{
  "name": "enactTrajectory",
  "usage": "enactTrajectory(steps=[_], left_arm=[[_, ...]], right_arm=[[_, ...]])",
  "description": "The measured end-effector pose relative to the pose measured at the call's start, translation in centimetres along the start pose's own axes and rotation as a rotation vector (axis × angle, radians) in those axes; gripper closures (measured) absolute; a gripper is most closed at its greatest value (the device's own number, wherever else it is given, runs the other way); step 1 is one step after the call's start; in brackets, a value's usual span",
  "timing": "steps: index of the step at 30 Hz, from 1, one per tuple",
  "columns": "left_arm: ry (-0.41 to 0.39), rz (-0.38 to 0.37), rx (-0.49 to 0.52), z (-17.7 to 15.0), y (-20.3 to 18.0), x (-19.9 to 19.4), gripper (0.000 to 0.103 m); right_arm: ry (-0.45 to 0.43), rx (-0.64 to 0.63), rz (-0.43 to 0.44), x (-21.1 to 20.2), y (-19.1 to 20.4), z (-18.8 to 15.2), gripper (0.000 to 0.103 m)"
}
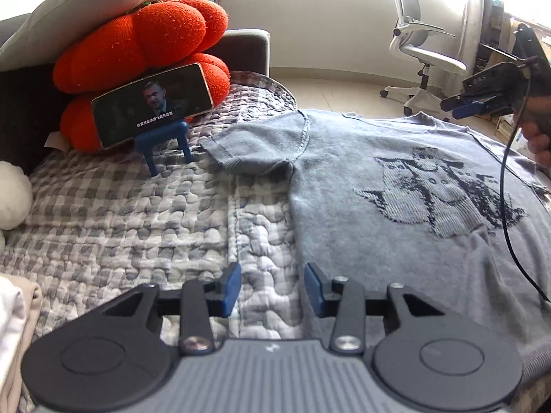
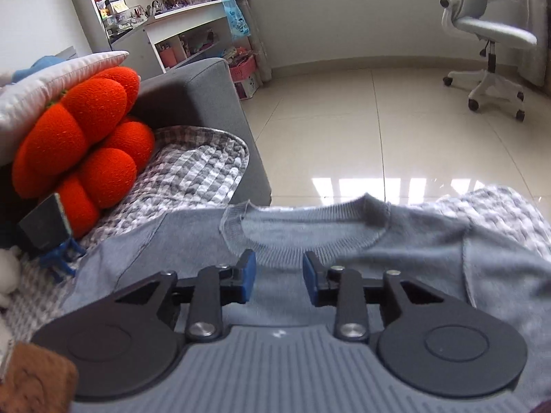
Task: Fold clothes
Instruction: 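Open both grippers and release the sweater lying flat on the bed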
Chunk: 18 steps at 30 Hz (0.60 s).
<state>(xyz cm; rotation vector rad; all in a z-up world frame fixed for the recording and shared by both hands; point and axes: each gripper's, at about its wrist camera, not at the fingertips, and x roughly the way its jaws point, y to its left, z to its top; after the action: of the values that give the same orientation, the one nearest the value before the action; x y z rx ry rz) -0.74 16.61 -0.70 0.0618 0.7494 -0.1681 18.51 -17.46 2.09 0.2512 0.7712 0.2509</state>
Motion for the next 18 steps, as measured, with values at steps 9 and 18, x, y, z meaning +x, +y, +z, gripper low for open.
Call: enactTrajectory(steps=[9,18], left_arm=[[-0.018,-0.119,-0.015,-2.9,-0.5,-4.1,0.050],[-0.005,-0.203,-0.086,-6.0,0.5,-6.7,0.044]], right_arm=[[-0.116,0.101,0.193,-17.2,-0.9,-8.8,0.062],[-0.097,0.152,0.133,-24.6,-1.9,-18.3,0.058]])
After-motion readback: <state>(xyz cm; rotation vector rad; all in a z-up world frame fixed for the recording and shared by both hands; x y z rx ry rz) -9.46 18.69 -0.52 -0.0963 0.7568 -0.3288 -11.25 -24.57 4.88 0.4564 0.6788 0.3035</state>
